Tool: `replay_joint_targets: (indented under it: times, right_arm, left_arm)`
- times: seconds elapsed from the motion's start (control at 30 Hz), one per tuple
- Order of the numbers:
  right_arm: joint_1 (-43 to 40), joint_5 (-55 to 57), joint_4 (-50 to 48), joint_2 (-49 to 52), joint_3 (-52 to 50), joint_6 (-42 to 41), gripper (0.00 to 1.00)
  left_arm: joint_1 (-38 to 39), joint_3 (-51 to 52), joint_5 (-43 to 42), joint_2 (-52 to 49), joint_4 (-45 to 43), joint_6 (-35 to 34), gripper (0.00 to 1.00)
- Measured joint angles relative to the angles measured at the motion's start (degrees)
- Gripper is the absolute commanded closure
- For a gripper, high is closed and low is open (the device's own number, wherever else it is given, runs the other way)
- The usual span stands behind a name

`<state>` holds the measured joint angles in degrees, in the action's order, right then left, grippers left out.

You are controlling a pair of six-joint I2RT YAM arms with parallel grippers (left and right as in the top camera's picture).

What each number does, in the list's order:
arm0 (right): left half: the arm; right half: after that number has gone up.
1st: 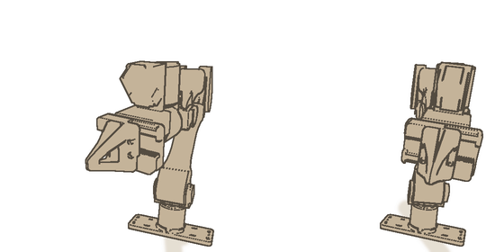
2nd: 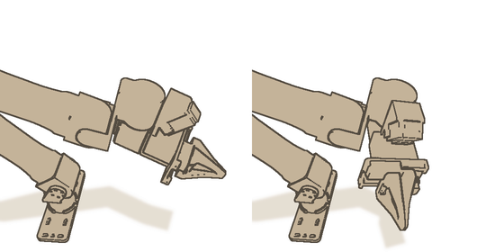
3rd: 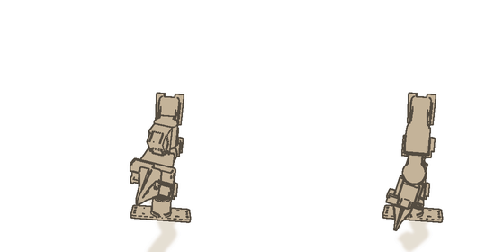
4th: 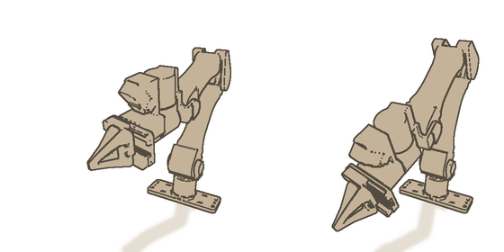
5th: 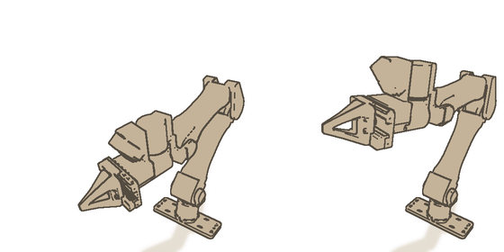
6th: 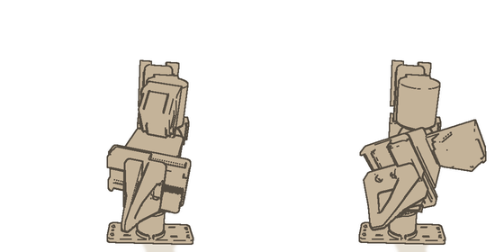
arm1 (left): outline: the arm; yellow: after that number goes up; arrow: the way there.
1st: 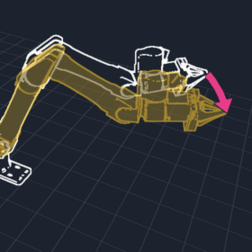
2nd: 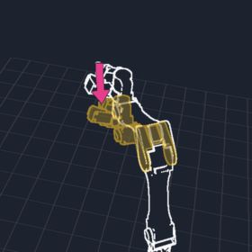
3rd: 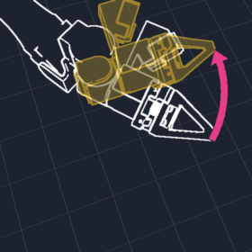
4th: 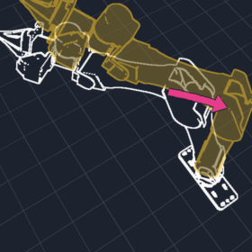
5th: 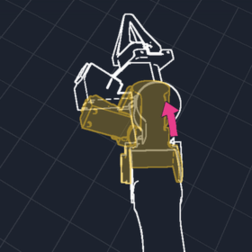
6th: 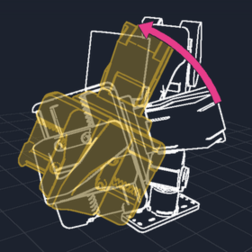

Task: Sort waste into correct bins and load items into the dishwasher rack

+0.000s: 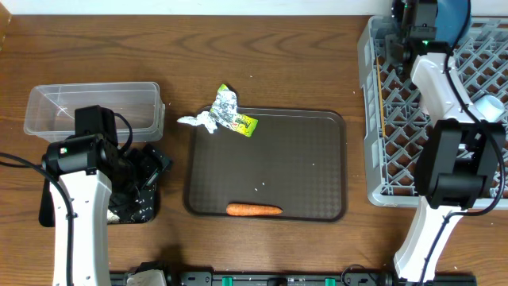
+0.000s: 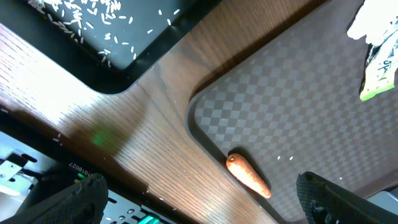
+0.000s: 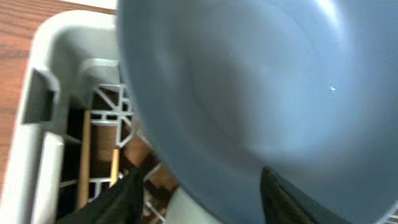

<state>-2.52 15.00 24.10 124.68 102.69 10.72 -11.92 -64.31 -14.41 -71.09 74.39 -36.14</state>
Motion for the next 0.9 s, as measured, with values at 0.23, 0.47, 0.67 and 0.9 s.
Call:
replay_joint_targets:
  times: [0.23,0.47,0.67,0.9]
  right_arm:
    - [-1.01,-1.03,0.59,0.00,0.02,-0.26,0.71]
    - [-1.01,-1.66,2.29,-0.02,1.68,-2.54,0.95]
    - [-2.12,-5.44,6.27,-0.02,4.46,-6.08,0.99]
    - [-6.45,-14.62,7.41,-1.97,6.84,-9.70,0.82]
  left_arm:
    - [0.00,0.00,0.00,0.00,0.00,0.00,0.00]
    - [0.02,0.00,0.00,0.00,0.00,-0.02,0.00]
    - [0.00,0.00,0.00,0.00,0.00,0.00,0.00]
    - [0.00,0.00,0.00,0.00,0.00,-0.02,0.00]
